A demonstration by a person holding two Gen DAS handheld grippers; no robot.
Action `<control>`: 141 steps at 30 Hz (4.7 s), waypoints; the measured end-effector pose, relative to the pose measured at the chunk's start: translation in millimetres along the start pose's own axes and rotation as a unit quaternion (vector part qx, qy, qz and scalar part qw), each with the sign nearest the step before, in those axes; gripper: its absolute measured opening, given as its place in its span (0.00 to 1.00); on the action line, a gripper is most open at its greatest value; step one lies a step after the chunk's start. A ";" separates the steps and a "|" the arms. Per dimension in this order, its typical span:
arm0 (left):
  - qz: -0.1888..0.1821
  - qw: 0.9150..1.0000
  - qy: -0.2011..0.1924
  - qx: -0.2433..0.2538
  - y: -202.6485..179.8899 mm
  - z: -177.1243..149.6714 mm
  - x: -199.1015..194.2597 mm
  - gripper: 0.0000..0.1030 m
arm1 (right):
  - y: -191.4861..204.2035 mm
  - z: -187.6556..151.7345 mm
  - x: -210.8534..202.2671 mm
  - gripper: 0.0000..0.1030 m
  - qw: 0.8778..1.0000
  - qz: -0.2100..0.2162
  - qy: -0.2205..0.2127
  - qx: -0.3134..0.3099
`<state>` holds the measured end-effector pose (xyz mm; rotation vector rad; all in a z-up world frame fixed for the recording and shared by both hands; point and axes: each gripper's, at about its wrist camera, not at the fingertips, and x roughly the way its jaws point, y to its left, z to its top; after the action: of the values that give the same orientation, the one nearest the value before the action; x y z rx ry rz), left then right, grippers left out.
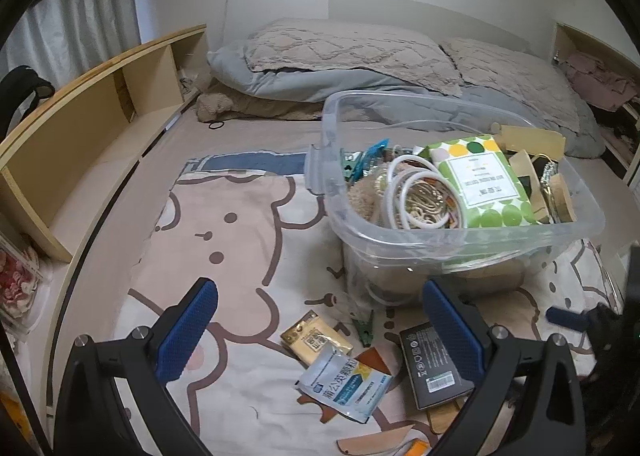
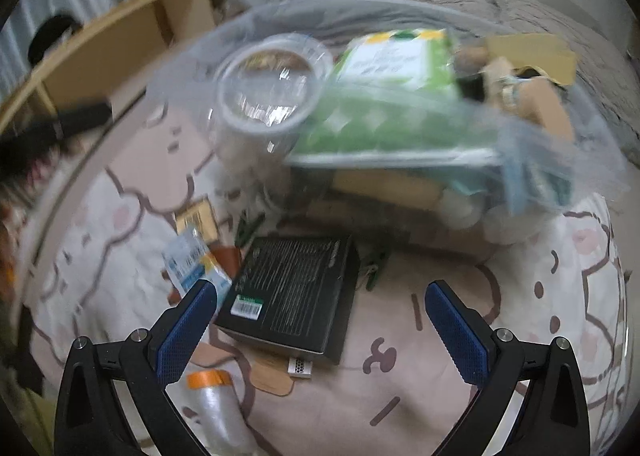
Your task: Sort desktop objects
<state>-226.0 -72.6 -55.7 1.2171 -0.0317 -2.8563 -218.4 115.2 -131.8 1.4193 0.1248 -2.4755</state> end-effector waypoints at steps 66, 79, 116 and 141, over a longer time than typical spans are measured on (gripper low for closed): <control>-0.083 0.987 0.029 0.136 -168.6 -22.5 27.7 0.98 | -228.5 -46.6 13.6 1.00 0.960 -0.096 0.030 0.261; -0.134 0.978 0.076 0.141 -203.0 -37.2 45.5 0.71 | -286.0 -82.5 15.2 0.99 0.911 -0.070 0.039 0.404; -0.195 0.964 0.130 0.128 -193.3 -53.9 74.0 0.58 | -266.8 -37.7 72.7 0.29 0.891 0.068 0.014 0.449; -0.208 0.943 0.180 0.185 -223.8 -106.2 58.1 0.58 | -222.6 -57.1 38.9 0.29 0.928 0.043 0.083 0.360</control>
<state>-195.4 148.0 -178.5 2.0290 -0.3571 -2.9953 -253.2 332.4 -209.0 1.8384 -0.8813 -2.4220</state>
